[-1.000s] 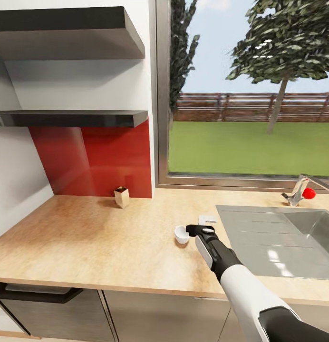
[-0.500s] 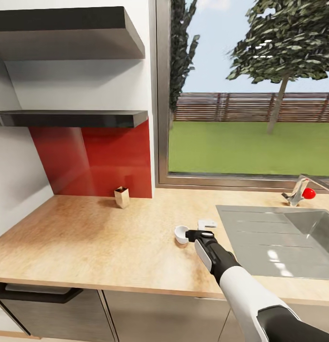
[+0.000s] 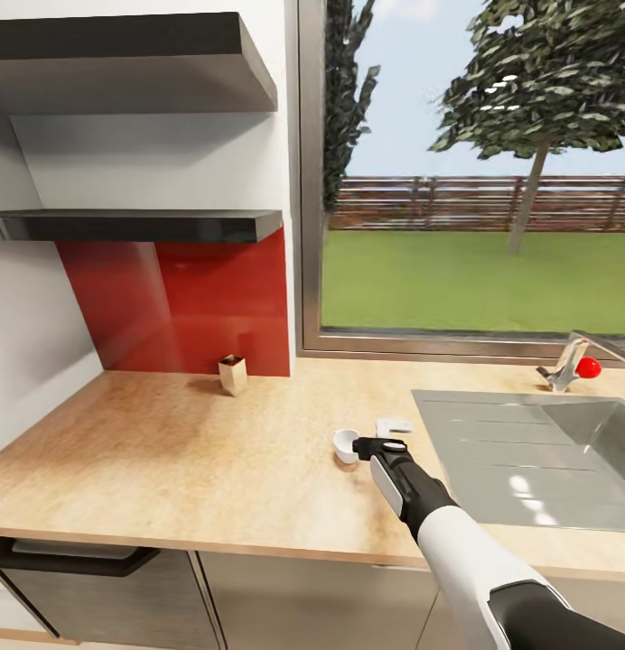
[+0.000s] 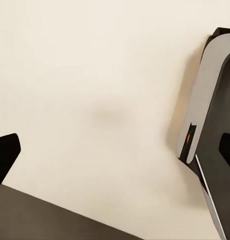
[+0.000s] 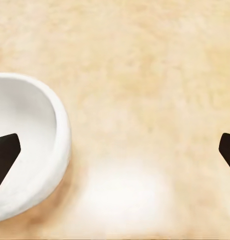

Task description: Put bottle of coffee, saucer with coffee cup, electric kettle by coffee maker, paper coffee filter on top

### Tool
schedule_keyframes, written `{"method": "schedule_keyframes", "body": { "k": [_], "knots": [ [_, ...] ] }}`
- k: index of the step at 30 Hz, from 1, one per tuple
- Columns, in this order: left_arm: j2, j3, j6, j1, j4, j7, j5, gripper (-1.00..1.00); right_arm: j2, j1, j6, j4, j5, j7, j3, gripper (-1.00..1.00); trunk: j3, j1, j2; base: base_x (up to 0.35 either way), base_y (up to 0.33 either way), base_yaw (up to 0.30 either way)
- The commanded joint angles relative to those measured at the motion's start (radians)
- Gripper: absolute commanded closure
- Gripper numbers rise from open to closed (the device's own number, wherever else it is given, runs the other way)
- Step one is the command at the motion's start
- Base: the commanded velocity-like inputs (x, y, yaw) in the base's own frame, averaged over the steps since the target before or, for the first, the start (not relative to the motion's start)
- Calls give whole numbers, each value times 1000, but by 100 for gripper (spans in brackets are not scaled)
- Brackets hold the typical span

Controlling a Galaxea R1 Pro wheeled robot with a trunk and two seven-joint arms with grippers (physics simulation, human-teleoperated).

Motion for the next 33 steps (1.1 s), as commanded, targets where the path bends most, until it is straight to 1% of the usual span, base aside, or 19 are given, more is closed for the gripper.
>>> {"method": "schedule_keyframes", "body": {
  "k": [1, 5, 11, 18, 19, 22, 33],
  "knots": [
    [0, 7, 4, -1, -1, 1, -10, -100, -1, -1, 5, -1, -11, -9, 8, -100, -2, 1, -2, 0, 145, 0],
    [0, 7, 4, -1, 0, 1, -10, -100, -1, -1, 5, -1, -11, -9, 8, -100, -2, 1, -2, 0, 112, 0],
    [0, 7, 2, -1, -1, 2, -10, -100, -1, -1, 5, -1, -11, -9, 8, -100, -2, 1, -2, 0, 9, 0],
    [0, 7, 7, -1, 0, 1, -10, -100, -1, -1, 5, 15, -11, -9, 8, -100, -2, 1, -2, 10, 9, 0],
    [-1, 7, 8, -1, 0, 1, -10, -100, -1, -1, 4, 34, -11, -8, 8, -100, -2, 1, -2, 80, 75, 0],
    [-1, 7, 9, -1, 0, 1, -10, -100, -1, -1, 3, 47, -11, -8, 8, -100, -2, 1, -2, 44, 41, 0],
    [-1, 7, 9, -1, 0, 1, -10, -100, -1, -1, 3, 54, -11, -8, 8, -100, -2, 1, -2, 24, 5, 0]
  ]
}}
